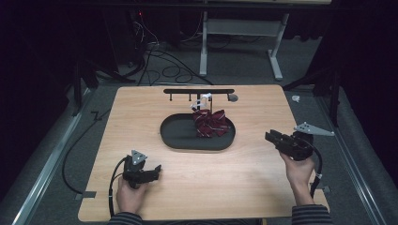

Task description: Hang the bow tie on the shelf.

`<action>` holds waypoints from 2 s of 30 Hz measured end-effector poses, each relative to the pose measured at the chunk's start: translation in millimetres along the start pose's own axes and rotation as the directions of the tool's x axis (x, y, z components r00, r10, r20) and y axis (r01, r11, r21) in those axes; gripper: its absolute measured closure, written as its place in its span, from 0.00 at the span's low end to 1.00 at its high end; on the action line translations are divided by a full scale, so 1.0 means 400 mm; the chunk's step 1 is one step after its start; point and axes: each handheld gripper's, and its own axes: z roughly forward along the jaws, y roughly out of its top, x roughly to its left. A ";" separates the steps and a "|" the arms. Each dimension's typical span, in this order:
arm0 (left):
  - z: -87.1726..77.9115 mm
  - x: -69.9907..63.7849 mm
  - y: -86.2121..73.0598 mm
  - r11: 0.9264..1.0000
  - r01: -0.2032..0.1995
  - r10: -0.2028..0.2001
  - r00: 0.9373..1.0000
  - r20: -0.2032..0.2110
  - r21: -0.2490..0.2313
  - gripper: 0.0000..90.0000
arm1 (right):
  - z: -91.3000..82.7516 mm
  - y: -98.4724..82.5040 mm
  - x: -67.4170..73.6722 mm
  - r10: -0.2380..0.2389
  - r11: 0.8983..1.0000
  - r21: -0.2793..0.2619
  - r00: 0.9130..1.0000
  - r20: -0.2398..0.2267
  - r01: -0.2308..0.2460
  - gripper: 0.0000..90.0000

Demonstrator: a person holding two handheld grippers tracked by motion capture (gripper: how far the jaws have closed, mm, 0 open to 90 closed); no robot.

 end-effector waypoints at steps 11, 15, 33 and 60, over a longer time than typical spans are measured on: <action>0.000 0.000 0.000 1.000 0.000 0.000 1.000 0.000 0.000 0.19 | 0.023 -0.043 0.003 0.020 1.000 0.023 1.000 -0.015 -0.019 0.78; 0.000 0.000 0.000 1.000 0.000 0.000 1.000 0.000 0.000 0.19 | 0.033 -0.061 0.003 0.031 0.999 0.031 0.999 -0.021 -0.031 0.78; 0.000 0.000 0.000 1.000 0.000 0.000 1.000 0.000 0.000 0.19 | 0.074 -0.126 0.015 0.049 0.996 0.077 0.999 -0.024 -0.047 0.77; 0.000 0.000 0.000 1.000 0.000 0.000 1.000 0.000 0.000 0.19 | 0.144 -0.185 0.033 0.034 0.983 0.179 0.999 0.003 -0.034 0.70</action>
